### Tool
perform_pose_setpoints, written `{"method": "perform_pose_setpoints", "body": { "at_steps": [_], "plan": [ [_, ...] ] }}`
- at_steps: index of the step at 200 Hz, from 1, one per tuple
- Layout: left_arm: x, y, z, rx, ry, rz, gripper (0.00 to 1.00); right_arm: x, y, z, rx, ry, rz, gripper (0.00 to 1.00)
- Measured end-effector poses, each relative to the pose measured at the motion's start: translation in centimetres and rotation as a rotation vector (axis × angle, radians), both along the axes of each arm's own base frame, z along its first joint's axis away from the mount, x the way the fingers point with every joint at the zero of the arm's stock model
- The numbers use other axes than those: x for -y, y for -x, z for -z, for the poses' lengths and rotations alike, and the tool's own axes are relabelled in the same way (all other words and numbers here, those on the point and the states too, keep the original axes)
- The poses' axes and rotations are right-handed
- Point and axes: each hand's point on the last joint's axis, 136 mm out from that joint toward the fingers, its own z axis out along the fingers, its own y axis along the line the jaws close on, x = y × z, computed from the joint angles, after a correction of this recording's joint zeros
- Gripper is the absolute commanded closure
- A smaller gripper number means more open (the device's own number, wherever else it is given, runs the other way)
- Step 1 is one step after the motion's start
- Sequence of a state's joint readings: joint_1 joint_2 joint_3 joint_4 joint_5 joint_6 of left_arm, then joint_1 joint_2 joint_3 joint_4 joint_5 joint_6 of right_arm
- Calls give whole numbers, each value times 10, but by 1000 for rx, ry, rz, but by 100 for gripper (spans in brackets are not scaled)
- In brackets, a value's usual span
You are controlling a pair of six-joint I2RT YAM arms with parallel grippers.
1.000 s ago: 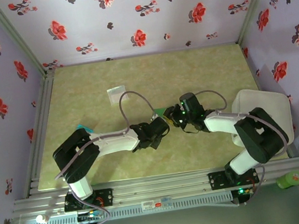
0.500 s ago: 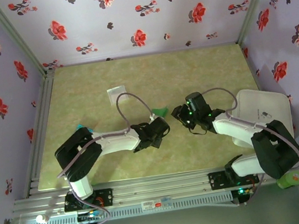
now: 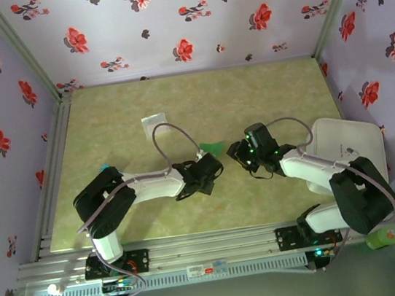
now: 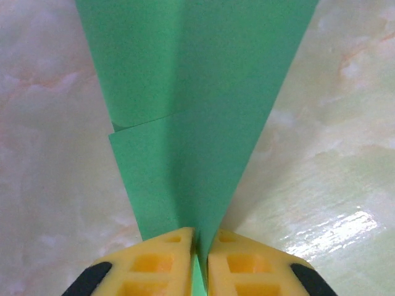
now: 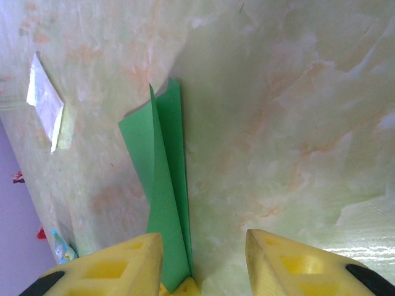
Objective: Fold a paper plane with a square sheet of paper (pick it up from the middle)
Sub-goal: Fold the wing for the fifth time at the center of the table.
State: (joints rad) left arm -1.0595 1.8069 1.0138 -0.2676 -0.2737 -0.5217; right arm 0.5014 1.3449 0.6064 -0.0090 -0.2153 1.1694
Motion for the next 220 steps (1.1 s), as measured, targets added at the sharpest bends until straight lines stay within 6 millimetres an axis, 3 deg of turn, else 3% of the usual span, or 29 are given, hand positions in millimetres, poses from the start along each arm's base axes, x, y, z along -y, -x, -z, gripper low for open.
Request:
{"method": "perform_pose_setpoints", "body": {
  "at_steps": [27,82,108,158,220],
  "plan": [
    [3,-3,-1,-18,29,-2,92,-2,2,8,-23,1,-8,60],
    [8,-5,-1,-60,85,1,94,-8,3,21,-54,-10,-34,62],
    [9,-6,-1,-85,110,5,94,-18,3,25,-46,-24,-65,68],
    [13,-9,0,-147,184,10,96,-42,7,21,18,-81,-157,90],
    [18,-11,0,-245,338,37,99,-56,4,19,80,-157,-207,96]
  ]
}}
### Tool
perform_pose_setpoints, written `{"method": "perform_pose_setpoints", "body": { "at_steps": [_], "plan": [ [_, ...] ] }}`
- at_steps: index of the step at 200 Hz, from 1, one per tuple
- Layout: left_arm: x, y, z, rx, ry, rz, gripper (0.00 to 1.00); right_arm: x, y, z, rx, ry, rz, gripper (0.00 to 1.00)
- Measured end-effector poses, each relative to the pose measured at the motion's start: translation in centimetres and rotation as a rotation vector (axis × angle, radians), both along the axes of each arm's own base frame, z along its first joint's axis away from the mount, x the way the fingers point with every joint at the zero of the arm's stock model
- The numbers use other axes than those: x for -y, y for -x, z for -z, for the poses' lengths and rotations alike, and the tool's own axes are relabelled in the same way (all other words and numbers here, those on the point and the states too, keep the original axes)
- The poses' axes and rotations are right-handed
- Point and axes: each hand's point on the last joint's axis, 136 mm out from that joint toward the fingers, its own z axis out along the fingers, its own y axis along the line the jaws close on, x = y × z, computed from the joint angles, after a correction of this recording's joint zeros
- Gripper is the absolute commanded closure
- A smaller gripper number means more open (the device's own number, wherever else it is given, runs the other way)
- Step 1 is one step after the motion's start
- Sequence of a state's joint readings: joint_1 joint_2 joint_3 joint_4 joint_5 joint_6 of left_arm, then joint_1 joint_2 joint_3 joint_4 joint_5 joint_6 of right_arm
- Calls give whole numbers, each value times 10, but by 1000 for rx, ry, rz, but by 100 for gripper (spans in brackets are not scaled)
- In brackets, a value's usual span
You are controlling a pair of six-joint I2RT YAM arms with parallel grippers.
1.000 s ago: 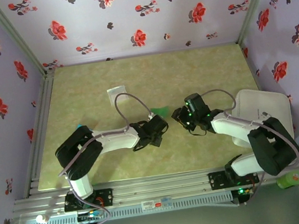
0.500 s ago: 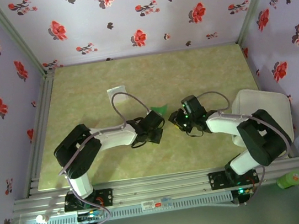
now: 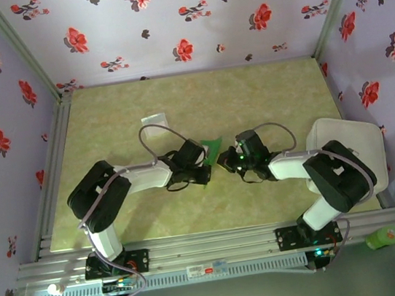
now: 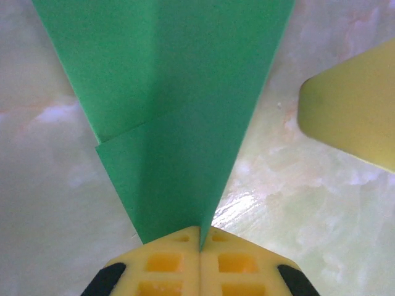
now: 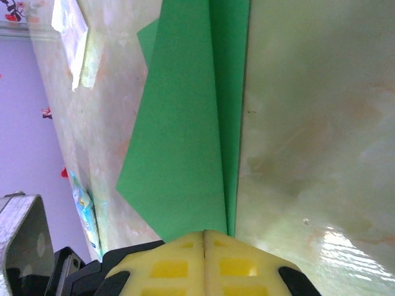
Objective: Fold a paper plane with a square sheet of paper (pick it up from the middle)
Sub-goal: Fold the wing for the fifth time at the center of the table.
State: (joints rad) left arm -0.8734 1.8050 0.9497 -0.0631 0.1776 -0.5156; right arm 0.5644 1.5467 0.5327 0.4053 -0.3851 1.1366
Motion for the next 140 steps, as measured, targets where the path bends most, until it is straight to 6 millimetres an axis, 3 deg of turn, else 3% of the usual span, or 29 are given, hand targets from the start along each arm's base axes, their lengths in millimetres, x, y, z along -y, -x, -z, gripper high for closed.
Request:
{"method": "perform_pose_setpoints", "body": {
  "at_steps": [37,88,140],
  "plan": [
    [0,0,1,-43,79,12,99,-10,-5,-8,42,-53,-30,96],
    [1,1,0,-65,174,19,99,-18,-8,3,28,-70,-53,95],
    [1,3,0,-98,243,31,99,-26,-16,0,46,-109,-57,95]
  ]
}}
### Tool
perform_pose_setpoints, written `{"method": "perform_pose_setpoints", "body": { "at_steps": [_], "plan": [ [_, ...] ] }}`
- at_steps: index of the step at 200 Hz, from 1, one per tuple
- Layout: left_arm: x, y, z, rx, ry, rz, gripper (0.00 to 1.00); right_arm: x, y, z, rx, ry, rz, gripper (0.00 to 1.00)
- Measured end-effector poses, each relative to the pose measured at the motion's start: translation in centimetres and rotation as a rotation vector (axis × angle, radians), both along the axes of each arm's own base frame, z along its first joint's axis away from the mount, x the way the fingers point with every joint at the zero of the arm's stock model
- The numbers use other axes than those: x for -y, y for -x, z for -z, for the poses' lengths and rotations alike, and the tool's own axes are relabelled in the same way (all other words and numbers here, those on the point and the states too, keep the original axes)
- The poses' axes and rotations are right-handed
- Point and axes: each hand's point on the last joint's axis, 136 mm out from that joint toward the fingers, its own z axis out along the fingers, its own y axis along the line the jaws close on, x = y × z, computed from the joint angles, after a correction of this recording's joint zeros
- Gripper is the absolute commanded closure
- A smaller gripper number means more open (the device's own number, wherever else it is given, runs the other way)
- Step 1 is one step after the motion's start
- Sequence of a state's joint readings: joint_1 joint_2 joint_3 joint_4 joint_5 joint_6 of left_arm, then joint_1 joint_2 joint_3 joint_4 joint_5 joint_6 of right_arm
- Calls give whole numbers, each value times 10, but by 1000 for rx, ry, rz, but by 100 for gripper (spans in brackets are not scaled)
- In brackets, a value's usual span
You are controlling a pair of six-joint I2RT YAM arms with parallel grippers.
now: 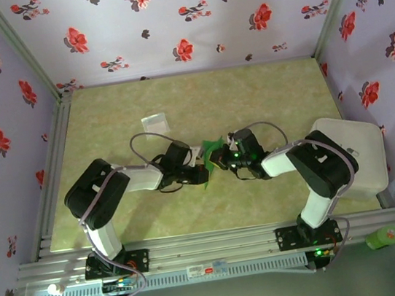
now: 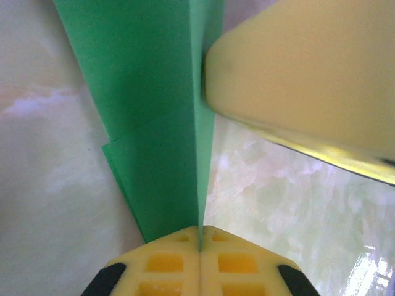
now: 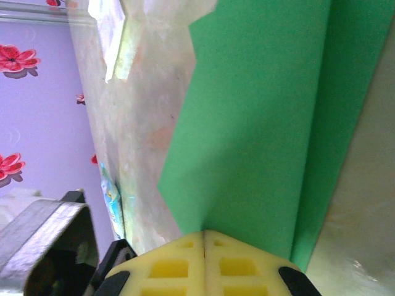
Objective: Fold a paper plane with a square sheet of paper (pick it up from the middle)
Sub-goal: Fold the wing for the fifth time at the center of the table.
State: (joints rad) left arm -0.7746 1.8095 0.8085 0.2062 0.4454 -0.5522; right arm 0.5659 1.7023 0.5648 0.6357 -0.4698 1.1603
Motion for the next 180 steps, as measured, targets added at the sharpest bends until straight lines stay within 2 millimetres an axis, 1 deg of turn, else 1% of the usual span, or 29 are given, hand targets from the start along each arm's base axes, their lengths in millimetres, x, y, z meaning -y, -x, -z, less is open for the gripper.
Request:
{"method": "perform_pose_setpoints", "body": {
  "at_steps": [60,98,114,149,180],
  "plan": [
    [0,1,-1,-69,70,24,99,-4,-2,-2,6,-11,-12,94],
    [0,1,-1,-92,96,37,94,-6,-5,1,7,6,-26,94],
    [0,2,-2,-96,101,40,90,-5,-5,4,3,21,-28,93],
    [1,3,-4,-103,112,50,86,-2,-4,9,-7,49,-29,93],
    [2,3,-5,-107,116,54,85,-1,-1,13,-23,61,-29,94]
  ]
}}
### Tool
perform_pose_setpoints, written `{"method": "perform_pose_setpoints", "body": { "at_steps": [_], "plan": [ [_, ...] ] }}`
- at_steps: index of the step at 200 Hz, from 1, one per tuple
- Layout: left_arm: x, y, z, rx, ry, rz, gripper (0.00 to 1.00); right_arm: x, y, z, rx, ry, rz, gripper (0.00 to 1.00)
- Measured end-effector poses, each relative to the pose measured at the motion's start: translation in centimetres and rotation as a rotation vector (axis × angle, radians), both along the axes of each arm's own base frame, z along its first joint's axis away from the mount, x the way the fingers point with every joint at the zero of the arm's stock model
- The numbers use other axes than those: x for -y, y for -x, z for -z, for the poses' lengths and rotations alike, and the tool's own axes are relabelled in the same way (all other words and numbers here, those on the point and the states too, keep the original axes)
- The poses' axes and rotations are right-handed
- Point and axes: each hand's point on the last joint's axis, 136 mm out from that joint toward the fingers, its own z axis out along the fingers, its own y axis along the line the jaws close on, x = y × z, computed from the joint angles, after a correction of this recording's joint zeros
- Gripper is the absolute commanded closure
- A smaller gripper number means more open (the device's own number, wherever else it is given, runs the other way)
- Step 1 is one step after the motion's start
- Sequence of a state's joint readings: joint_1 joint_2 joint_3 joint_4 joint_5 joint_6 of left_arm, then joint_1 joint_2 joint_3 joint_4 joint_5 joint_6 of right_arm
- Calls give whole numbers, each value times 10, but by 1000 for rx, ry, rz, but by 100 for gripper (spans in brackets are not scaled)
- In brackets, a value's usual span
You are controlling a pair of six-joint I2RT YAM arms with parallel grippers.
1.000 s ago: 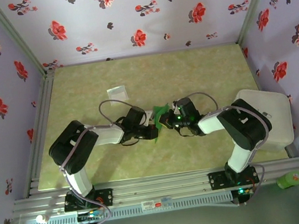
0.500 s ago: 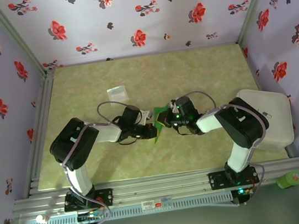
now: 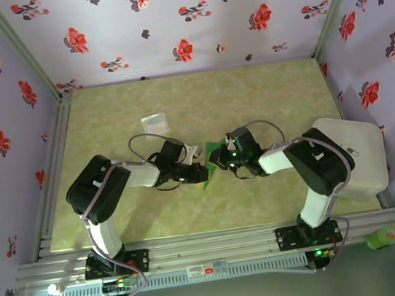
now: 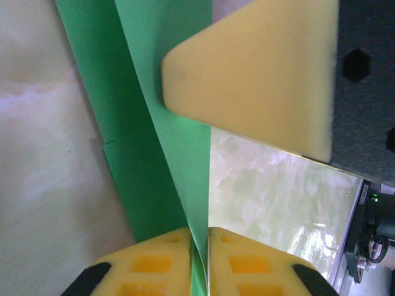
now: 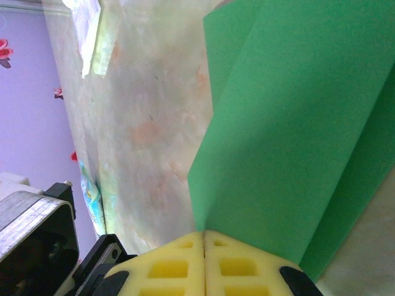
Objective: Fold a paper plane with a square sheet of paper (pick it up from the middle)
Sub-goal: Fold the wing for the fifth time at the center of the table.
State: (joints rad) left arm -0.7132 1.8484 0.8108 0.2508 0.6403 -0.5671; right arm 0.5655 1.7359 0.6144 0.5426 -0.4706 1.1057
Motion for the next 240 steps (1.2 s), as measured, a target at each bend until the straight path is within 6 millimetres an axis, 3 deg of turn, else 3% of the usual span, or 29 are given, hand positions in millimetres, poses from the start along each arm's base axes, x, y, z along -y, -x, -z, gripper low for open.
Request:
{"method": "perform_pose_setpoints", "body": {
  "at_steps": [29,78,123,183,240],
  "plan": [
    [0,0,-1,-3,1,-2,86,0,0,0,-2,1,0,94],
    [1,0,-1,-23,3,-15,100,0,0,1,-2,2,1,93],
    [1,2,3,-38,4,-8,100,7,0,-2,3,30,21,89],
    [2,2,4,-52,12,-3,100,34,-3,-35,89,101,71,88],
    [3,2,6,-100,-18,7,100,33,7,-26,62,105,39,93]
  ]
}}
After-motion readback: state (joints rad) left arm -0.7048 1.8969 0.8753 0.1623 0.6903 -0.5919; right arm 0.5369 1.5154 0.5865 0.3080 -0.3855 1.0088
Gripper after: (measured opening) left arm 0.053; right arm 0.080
